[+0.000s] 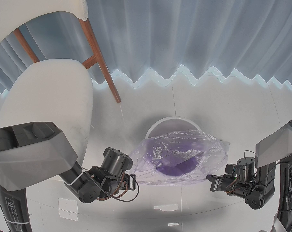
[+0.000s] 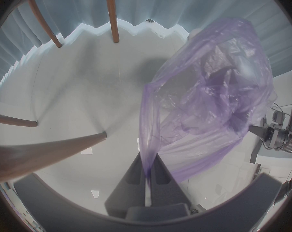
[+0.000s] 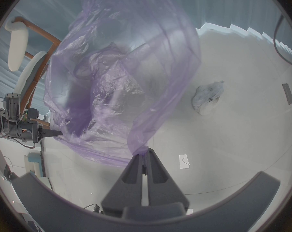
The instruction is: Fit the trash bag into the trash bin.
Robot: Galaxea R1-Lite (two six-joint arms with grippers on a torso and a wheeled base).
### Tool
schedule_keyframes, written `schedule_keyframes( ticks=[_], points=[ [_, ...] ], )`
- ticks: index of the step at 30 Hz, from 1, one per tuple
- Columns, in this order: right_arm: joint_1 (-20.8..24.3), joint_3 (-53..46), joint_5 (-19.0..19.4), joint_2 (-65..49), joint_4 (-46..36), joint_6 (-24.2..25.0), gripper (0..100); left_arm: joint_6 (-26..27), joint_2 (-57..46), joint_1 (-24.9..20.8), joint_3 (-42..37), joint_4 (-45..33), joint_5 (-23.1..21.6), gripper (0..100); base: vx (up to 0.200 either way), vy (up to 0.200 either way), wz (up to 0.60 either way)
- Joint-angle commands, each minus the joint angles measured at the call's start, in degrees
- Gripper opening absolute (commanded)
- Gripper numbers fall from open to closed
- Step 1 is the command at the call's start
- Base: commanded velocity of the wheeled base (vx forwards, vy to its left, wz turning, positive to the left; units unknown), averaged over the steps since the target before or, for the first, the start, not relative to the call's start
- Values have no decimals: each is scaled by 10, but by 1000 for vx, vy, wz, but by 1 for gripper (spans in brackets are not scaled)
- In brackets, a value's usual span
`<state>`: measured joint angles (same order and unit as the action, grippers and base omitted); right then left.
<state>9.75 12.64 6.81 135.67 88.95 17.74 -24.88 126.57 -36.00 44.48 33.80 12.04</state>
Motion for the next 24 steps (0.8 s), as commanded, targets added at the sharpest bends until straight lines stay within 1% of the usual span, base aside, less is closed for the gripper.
schedule_keyframes(
  ticks=[1, 4, 11, 13, 16, 19, 24],
  points=[
    [1, 14, -13, 15, 10, 0, 0, -1, 24, 9, 22, 0, 6, 0, 0, 0, 0],
    [0, 27, -21, 16, 9, 0, 0, -1, 27, 9, 32, 0, 7, 0, 0, 0, 0],
    [0, 50, -21, 20, 9, -1, 0, 4, 40, 5, 65, -1, 7, 0, 0, 0, 0],
    [-2, 55, -22, 21, 9, -2, 0, 29, 46, 5, 78, 0, 7, 0, 0, 0, 0],
    [-4, 66, -25, 21, 9, -7, 0, 47, 50, 8, 86, 1, 7, 0, 0, 0, 0],
    [-8, 80, -33, 21, 9, -7, 0, 49, 53, 8, 92, 18, 7, 0, 0, 0, 0],
    [-8, 87, -35, 18, 9, -7, 0, 49, 61, 8, 92, 42, 7, 0, 0, 0, 0]
  ],
)
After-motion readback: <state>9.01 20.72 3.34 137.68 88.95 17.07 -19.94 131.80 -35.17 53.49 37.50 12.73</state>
